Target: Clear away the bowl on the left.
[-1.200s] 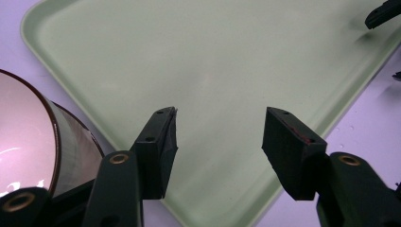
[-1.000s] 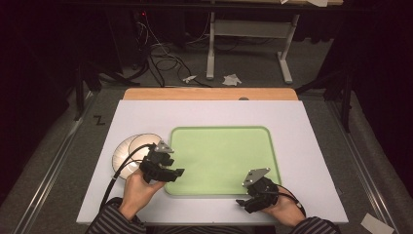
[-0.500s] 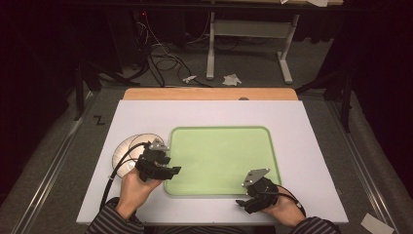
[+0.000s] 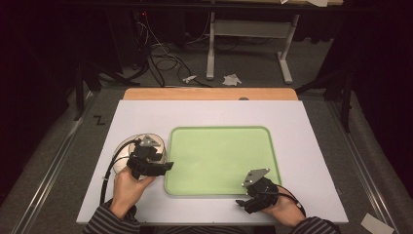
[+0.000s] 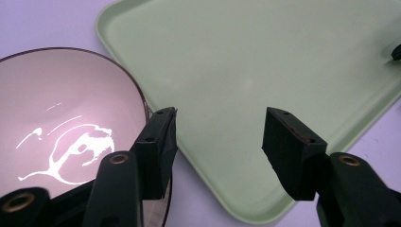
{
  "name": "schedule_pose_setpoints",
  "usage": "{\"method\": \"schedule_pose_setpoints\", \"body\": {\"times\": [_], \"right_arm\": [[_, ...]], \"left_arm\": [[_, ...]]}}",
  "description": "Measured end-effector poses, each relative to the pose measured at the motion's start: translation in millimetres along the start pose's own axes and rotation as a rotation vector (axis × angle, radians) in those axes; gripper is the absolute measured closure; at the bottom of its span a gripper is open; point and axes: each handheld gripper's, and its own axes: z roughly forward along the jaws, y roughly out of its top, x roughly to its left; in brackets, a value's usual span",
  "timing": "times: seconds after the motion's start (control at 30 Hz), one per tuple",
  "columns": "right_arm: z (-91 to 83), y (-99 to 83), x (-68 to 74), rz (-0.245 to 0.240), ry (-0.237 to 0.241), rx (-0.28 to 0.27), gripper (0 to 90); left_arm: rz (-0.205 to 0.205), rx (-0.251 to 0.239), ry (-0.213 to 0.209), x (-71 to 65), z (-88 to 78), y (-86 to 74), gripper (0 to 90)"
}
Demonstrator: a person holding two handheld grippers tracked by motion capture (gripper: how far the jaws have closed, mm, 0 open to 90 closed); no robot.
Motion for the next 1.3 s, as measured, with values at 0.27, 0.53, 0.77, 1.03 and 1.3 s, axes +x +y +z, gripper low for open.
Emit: {"method": "schedule_pose_setpoints", "body": {"times": [0.27,0.53,0.77,1.03,1.3], "right_arm": [[0.0,0.0,0.0,0.000,0.000,0.000,30.7],[0.1,0.0,0.0,-0.001,0.000,0.000,30.6],[0.1,0.0,0.1,-0.001,-0.001,0.000,30.6],[0.0,0.0,0.2,0.001,-0.002,0.002,30.6],[0.0,0.0,0.3,0.002,-0.001,0.002,30.5]], "left_arm": [[-0.047,0.007,0.027,13.5,-4.6,-2.7,45.3],[-0.079,0.027,0.067,26.6,-7.1,-5.8,45.1],[-0.103,0.036,0.102,38.8,-9.9,-9.1,44.9],[-0.143,0.050,0.132,52.1,-11.1,-13.2,44.9],[-0.167,0.038,0.153,60.0,-16.4,-15.2,44.8]]}}
